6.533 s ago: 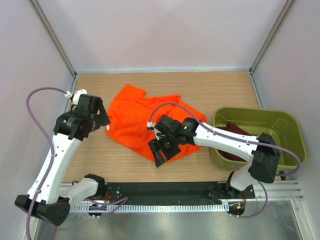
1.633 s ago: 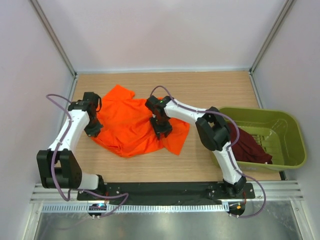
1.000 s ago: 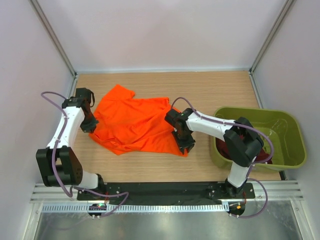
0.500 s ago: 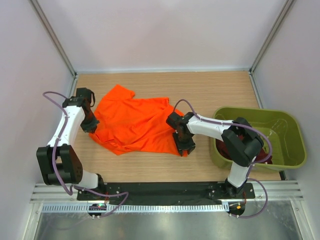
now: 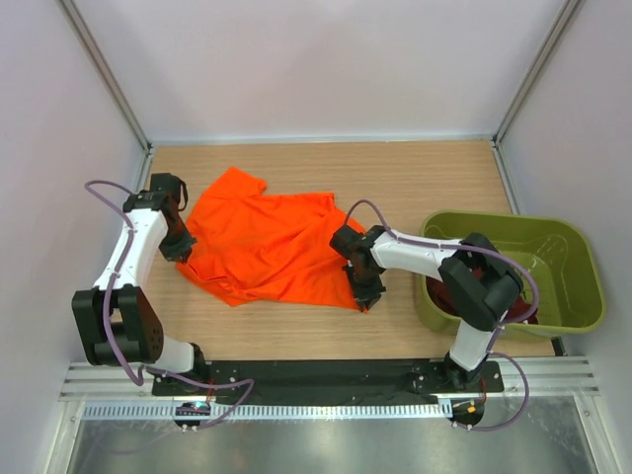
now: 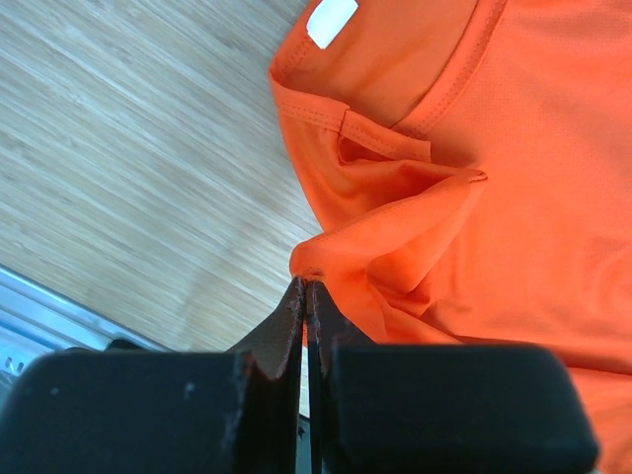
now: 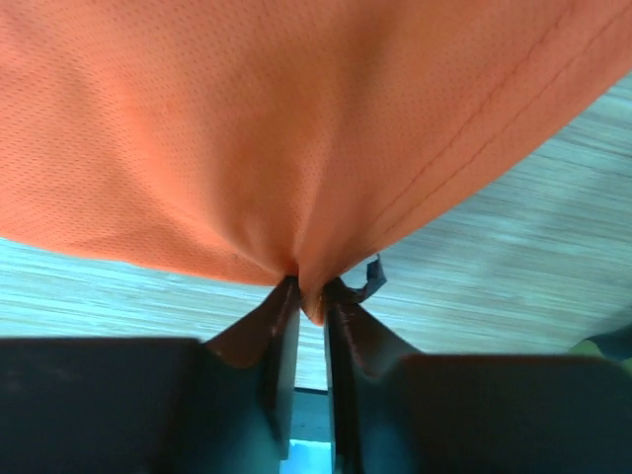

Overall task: Fold and stack the t-shirts
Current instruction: Flatten the tshirt out

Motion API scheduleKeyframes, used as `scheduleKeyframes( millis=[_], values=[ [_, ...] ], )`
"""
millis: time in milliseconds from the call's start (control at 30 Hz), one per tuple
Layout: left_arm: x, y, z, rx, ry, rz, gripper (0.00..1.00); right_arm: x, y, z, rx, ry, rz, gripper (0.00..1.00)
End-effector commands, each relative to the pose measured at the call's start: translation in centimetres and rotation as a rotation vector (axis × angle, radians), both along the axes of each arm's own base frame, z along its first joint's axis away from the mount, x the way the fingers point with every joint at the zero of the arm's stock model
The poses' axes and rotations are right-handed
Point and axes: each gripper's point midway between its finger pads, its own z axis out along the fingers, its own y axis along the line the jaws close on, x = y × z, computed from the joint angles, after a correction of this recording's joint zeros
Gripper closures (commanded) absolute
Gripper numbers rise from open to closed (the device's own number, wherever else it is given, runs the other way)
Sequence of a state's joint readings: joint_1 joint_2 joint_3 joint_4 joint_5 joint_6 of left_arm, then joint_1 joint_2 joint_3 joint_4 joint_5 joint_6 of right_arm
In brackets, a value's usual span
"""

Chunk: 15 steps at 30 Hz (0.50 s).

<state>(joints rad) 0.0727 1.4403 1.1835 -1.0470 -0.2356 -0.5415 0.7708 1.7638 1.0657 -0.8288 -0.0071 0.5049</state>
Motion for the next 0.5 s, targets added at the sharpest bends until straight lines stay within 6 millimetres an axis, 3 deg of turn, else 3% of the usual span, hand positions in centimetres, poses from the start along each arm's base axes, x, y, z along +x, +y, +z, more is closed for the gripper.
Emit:
scheduleKeyframes(
  millis=[0, 100, 133, 200, 233, 300, 333, 467],
  values=[
    [1.2, -0.2, 2.1, -0.008, -0.081, -0.008, 1.0, 0.3, -0.8, 0.1, -0.04, -0.034, -0.006, 0.83],
    [1.3, -0.4, 3.7, -0.02, -0.131, -0.004, 1.0, 2.2, -0.3, 3.4, -0.032, -0.12, -0.006, 0.99],
    [1.4, -0.5, 4.2, -0.024, -0.149, 0.003, 1.0, 3.6, 0.6, 5.4, -0.005, -0.174, -0.006, 0.99],
    [2.1, -0.5, 5.8, -0.028, -0.204, 0.008, 1.0, 5.0, 0.3, 8.0, -0.027, -0.248, -0.011, 0.99],
    [2.5, -0.7, 6.7, -0.037, -0.245, 0.014, 1.0, 6.4, 1.0, 10.1, -0.005, -0.306, -0.012, 0.99],
    [4.2, -1.0, 9.3, -0.056, -0.36, 0.02, 1.0, 7.9, 0.3, 12.2, -0.037, -0.373, -0.033, 0.99],
    [4.8, -1.4, 10.6, -0.077, -0.413, 0.017, 1.0, 9.2, 1.0, 14.3, -0.01, -0.429, -0.038, 0.99],
    [6.8, -1.2, 17.8, -0.071, -0.64, 0.047, 1.0, 11.3, 1.7, 19.5, 0.037, -0.54, -0.035, 0.99]
  ],
)
